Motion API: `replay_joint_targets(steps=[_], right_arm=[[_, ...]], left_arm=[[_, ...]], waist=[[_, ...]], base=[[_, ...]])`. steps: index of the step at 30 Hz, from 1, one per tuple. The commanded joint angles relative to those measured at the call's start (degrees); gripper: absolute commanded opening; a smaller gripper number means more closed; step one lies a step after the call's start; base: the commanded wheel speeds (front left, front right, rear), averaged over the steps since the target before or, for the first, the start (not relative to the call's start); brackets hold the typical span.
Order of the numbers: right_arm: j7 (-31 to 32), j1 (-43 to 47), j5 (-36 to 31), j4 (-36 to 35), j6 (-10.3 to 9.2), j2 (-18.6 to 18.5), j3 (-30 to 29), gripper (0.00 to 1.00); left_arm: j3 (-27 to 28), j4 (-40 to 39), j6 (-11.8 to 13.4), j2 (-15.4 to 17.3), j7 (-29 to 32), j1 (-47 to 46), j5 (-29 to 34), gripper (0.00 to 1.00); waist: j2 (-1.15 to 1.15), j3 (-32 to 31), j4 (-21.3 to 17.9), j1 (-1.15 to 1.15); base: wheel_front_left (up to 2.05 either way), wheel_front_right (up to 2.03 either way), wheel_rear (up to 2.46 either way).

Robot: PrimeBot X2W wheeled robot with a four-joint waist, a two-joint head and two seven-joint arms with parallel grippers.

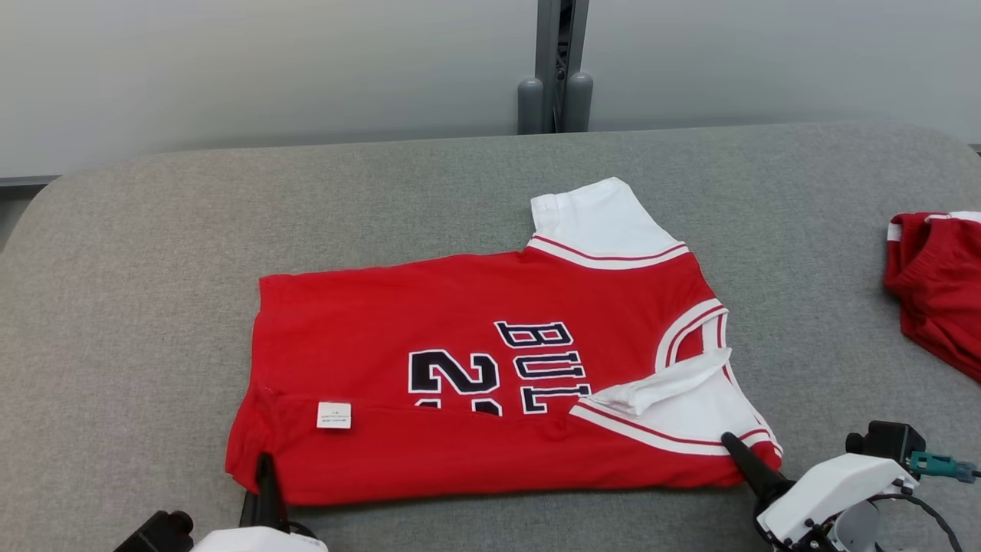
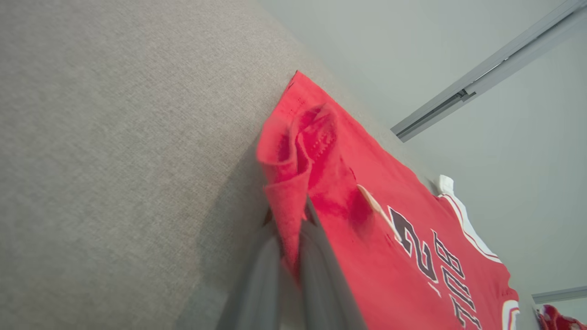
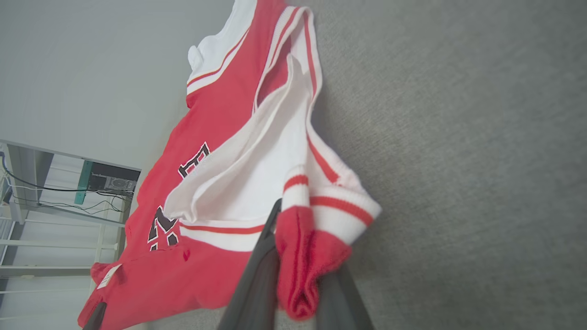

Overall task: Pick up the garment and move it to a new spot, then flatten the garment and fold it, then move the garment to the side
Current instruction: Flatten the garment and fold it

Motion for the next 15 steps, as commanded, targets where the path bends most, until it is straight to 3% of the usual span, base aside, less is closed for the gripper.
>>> replay_joint_targets(steps=[1, 15], right_arm=[[0.34, 0.76, -0.09, -0.47, 0.03, -0.48, -0.59, 0.00], [4.20, 4.12, -1.99, -3.67, 0.03, -0.48, -3.17, 0.00]], left_arm=[[0.06, -0.65, 0.52, 0.34, -0.13, 1.08, -0.22, 0.00], [-1.51, -2.30, 1.49, 0.34, -0.13, 4.63, -1.31, 0.00]], waist=[[0.00, -0.12, 0.26, 0.00], [0.00, -0.40, 2.04, 0.00]], base=[[0.00, 0.00, 0.00], [0.00, 0.00, 0.00]])
